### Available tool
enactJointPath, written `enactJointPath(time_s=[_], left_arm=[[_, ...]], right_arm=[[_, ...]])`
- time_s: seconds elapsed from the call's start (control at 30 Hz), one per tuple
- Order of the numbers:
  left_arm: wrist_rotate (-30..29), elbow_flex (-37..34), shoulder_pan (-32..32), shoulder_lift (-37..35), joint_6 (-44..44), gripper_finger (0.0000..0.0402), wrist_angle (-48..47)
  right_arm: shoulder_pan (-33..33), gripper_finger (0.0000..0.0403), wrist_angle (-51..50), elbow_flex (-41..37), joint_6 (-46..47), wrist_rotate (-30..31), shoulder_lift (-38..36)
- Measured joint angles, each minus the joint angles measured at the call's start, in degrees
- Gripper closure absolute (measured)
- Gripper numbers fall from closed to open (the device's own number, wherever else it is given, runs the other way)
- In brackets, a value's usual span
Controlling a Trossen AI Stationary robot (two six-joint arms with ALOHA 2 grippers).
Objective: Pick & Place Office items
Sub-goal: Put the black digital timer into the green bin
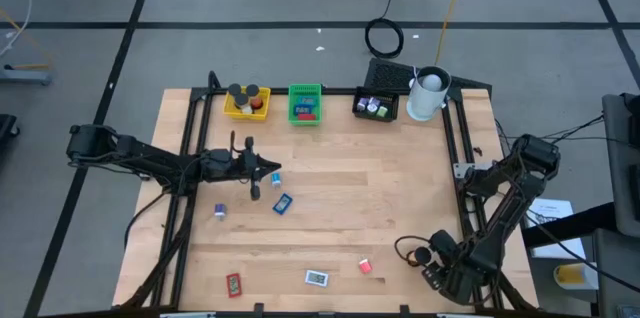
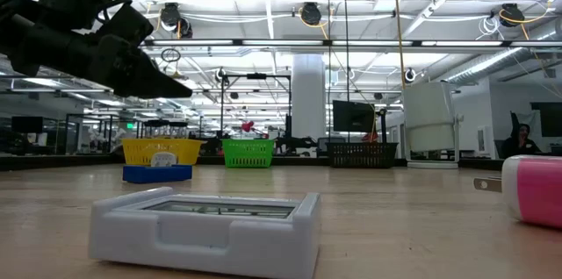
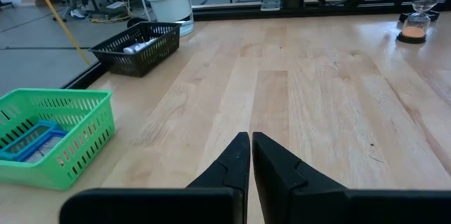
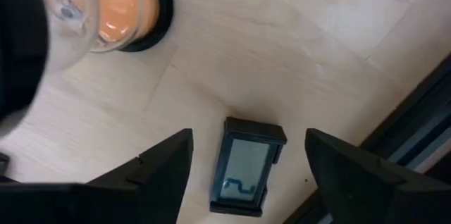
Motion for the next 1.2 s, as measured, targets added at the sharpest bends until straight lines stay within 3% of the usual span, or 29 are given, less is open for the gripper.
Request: enactJointPath(time_s=[0.27,0.63,0.93,1.2], left_arm=[[0.00,0.00,0.02,0.00,-0.13,0.0376,-0.45],[0.00,0.02,0.02,0.00,-0.11,0.0376,-0.45],[0.02,0.02,0.00,0.00,1.38,0.0376,-0.45],[0.02,0.02,0.01,0.00,2.05,0.0376,-0.71]], right_arm=[[0.02,0.0133,0.56,0.02,0.03,-3.88,1.60],[-0.34,0.0135,1.80,-0.04,-0.22,-4.75,1.78],[-3.89,0.0135,3.91,2.20,-5.67,-12.69,2.05],[-3.63,0.0135,2.28,2.65,-3.86,-12.84,2.00]])
